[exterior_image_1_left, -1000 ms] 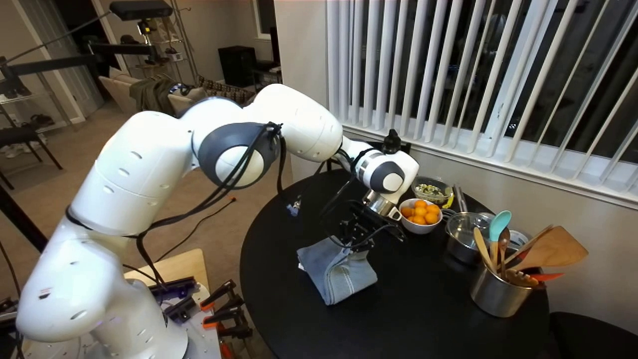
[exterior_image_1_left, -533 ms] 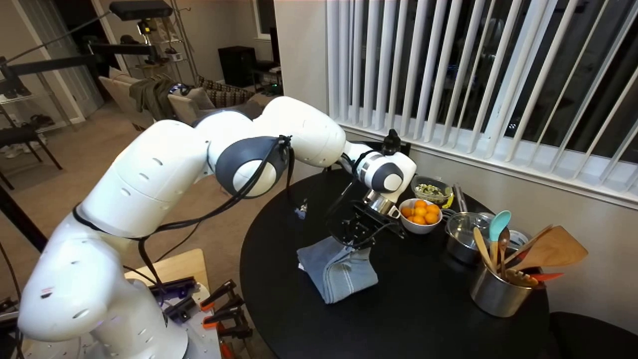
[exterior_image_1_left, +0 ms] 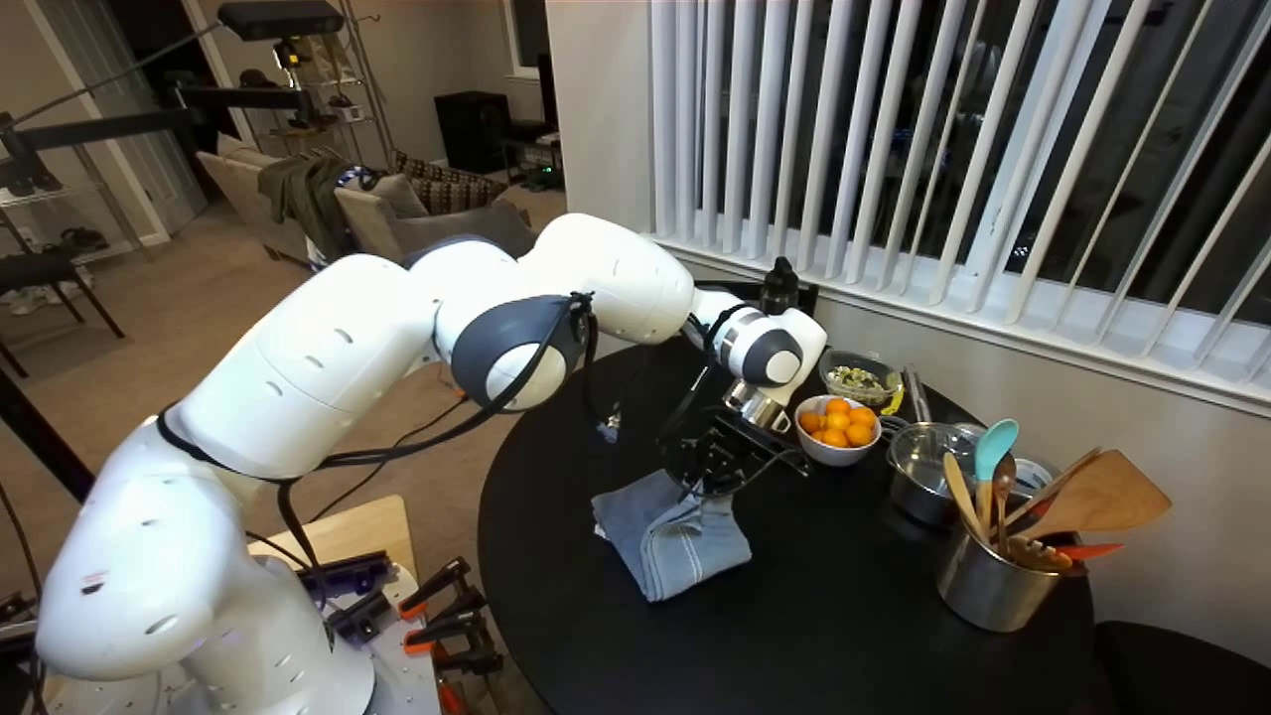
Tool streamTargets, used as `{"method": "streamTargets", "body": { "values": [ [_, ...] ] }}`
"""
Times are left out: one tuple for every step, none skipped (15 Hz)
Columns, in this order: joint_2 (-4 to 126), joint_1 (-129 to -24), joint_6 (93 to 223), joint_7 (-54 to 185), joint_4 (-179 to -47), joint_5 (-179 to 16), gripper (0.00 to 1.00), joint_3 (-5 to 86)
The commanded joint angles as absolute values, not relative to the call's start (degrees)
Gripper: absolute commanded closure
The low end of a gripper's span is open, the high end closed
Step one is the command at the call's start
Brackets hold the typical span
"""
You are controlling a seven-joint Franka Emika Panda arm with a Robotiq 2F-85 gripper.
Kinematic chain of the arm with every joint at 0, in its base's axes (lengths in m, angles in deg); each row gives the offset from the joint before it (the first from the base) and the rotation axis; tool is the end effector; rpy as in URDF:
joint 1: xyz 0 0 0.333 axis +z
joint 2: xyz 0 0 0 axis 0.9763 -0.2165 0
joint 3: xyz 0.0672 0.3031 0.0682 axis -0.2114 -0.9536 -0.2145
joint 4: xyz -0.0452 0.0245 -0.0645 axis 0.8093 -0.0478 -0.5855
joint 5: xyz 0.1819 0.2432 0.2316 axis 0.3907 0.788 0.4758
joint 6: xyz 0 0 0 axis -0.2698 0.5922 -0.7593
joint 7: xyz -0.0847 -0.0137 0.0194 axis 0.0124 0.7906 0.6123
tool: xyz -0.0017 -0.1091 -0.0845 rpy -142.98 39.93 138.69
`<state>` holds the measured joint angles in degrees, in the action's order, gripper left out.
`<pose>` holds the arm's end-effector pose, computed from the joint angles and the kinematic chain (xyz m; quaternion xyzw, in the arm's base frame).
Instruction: Fold the blue towel
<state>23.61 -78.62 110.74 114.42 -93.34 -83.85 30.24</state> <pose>0.6347 0.0359 0.1357 -0.8539 -0.4002 0.3115 0.1169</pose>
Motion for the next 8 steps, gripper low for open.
{"method": "streamTargets", "body": {
  "values": [
    [23.45, -78.7, 110.56, 114.76, -92.94, -84.01, 0.92, 30.11],
    [23.45, -78.7, 110.55, 114.92, -92.86, -84.02, 0.92, 30.11],
    [23.45, -78.69, 110.54, 114.95, -92.83, -84.02, 0.92, 30.11],
    [23.45, -78.7, 110.54, 114.95, -92.83, -84.03, 0.92, 30.11],
    [23.45, -78.7, 110.54, 114.95, -92.83, -84.03, 0.92, 30.11],
    [23.45, -78.7, 110.54, 114.96, -92.83, -84.03, 0.92, 30.11],
    [23.45, -78.7, 110.54, 114.96, -92.83, -84.03, 0.92, 30.11],
    [25.62, -78.81, 112.85, 114.02, -95.78, -83.46, 0.98, 29.88]
  ]
}}
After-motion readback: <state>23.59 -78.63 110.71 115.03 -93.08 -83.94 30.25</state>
